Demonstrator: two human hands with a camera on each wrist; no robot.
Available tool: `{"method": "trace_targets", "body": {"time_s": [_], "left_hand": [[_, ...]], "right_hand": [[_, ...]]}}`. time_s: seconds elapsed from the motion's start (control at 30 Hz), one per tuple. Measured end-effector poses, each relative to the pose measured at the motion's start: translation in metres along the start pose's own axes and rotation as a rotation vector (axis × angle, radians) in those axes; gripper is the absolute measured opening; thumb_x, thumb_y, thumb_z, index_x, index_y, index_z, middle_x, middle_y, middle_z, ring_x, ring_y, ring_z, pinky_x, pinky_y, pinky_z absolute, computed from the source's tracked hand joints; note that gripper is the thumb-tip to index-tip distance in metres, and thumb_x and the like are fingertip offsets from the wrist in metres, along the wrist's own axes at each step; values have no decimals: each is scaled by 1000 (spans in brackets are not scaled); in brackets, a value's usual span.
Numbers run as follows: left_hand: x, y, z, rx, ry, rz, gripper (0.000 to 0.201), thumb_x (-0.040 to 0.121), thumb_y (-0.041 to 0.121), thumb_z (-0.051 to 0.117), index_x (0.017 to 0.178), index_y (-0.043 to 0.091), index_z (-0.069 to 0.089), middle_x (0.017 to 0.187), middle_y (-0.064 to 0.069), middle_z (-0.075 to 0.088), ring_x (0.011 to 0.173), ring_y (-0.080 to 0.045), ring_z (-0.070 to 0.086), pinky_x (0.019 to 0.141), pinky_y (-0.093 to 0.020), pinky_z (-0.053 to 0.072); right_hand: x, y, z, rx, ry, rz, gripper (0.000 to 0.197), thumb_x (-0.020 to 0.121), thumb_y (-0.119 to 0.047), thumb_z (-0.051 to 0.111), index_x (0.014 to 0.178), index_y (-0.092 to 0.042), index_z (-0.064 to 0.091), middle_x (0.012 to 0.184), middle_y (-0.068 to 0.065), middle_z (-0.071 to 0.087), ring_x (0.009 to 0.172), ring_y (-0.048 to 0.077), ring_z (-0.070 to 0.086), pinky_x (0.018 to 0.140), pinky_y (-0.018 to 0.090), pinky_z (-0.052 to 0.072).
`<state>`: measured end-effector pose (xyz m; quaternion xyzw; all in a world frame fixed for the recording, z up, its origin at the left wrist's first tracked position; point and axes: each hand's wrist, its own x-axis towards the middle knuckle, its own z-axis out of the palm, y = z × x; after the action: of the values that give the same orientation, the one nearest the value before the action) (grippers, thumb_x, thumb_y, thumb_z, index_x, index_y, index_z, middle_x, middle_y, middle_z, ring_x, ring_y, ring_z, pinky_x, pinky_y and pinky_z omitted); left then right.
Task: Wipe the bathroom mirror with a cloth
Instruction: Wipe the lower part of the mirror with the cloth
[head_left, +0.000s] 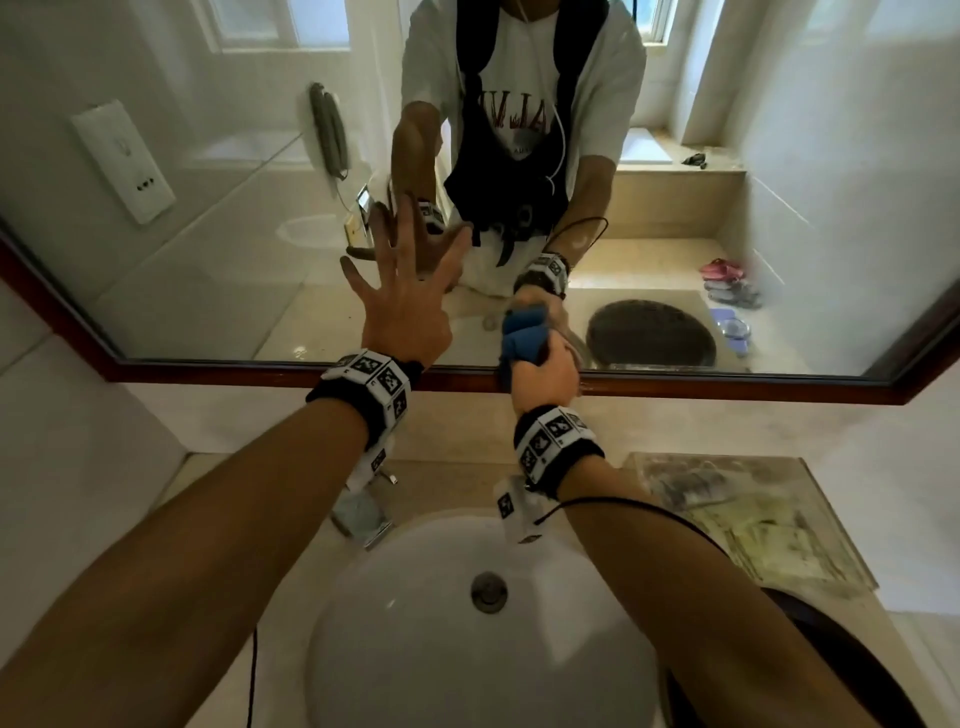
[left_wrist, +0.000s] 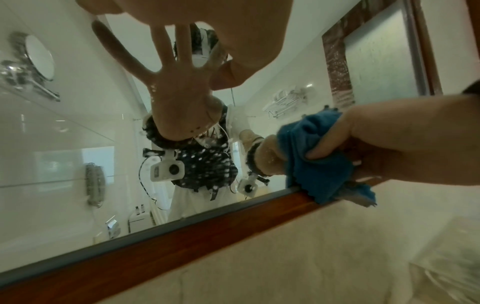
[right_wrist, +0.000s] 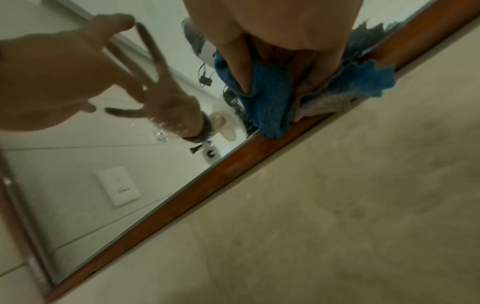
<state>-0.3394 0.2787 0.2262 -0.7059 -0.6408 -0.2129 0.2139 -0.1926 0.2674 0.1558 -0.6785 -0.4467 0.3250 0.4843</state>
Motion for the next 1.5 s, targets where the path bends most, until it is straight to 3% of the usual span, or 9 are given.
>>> {"method": "trace_targets", "body": {"time_s": [0.17, 0.37, 0.5, 0.6, 0.77, 0.93, 1.07, 1.2, 1.5], "left_hand": [[0, -15, 4, 19, 12, 89, 104, 69, 6, 57, 153, 43, 7, 162, -20, -1, 147, -46, -1, 101, -79, 18], [4, -11, 8, -44, -37, 94, 107, 75, 17, 63, 152, 45, -6, 160, -15, -19, 145, -47, -13, 99, -84, 10], [3, -14, 6, -102, -25, 124, 92, 75, 25, 45, 152, 44, 0, 161, -16, -13, 146, -47, -8, 95, -83, 16], [0, -16, 5, -85, -9, 137, 98, 75, 22, 55, 152, 45, -1, 162, -16, -11, 146, -46, -7, 96, -82, 19], [-2, -18, 4, -77, -26, 139, 104, 75, 20, 67, 151, 47, 1, 161, -12, -18, 147, -44, -12, 97, -82, 17], [-1, -15, 4, -73, -74, 102, 113, 73, 18, 72, 151, 48, -4, 159, -11, -24, 145, -42, -19, 99, -83, 11], [-2, -14, 0, -79, -81, 84, 113, 74, 21, 72, 150, 49, -7, 159, -10, -24, 146, -41, -19, 101, -81, 10], [-5, -22, -3, -104, -82, 97, 109, 74, 14, 70, 152, 46, -1, 158, -12, -25, 147, -40, -18, 103, -79, 15], [-11, -83, -13, -90, -96, 66, 112, 73, 14, 72, 152, 45, -1, 157, -12, -28, 145, -44, -18, 104, -79, 12]], "right_hand": [[-19, -15, 48, -114, -45, -12, 61, 84, -7, 57, 143, -15, 44, 147, 12, 42, 132, 31, 44, 110, 33, 34], [-21, -16, 49, -106, 21, -35, 55, 83, -4, 57, 137, -11, 51, 139, 13, 53, 127, 30, 50, 107, 36, 40], [-13, -12, 40, -85, 62, 6, 54, 77, -2, 55, 131, -10, 57, 134, 12, 57, 126, 29, 51, 108, 39, 42], [-4, -2, 30, 22, 125, 47, 61, 71, -6, 50, 131, -14, 57, 132, 9, 59, 123, 25, 54, 107, 42, 44], [9, -7, -17, 182, 286, 174, 30, 76, -10, 49, 101, -23, 60, 102, 9, 64, 96, 30, 61, 90, 42, 53], [30, -11, -83, 206, 375, 193, 50, 82, -4, 46, 131, -14, 46, 112, 10, 57, 95, 25, 56, 83, 31, 46], [31, -13, -95, 292, 380, 129, 54, 76, 0, 49, 128, -13, 46, 107, 9, 58, 85, 20, 57, 67, 27, 45], [21, -27, -83, 339, 393, 43, 50, 85, -9, 53, 134, -19, 45, 110, 2, 56, 96, 19, 54, 86, 29, 42], [-5, -60, 0, 243, 344, -54, 46, 81, -24, 59, 124, -35, 49, 120, 2, 61, 105, 20, 58, 96, 42, 49]]}}
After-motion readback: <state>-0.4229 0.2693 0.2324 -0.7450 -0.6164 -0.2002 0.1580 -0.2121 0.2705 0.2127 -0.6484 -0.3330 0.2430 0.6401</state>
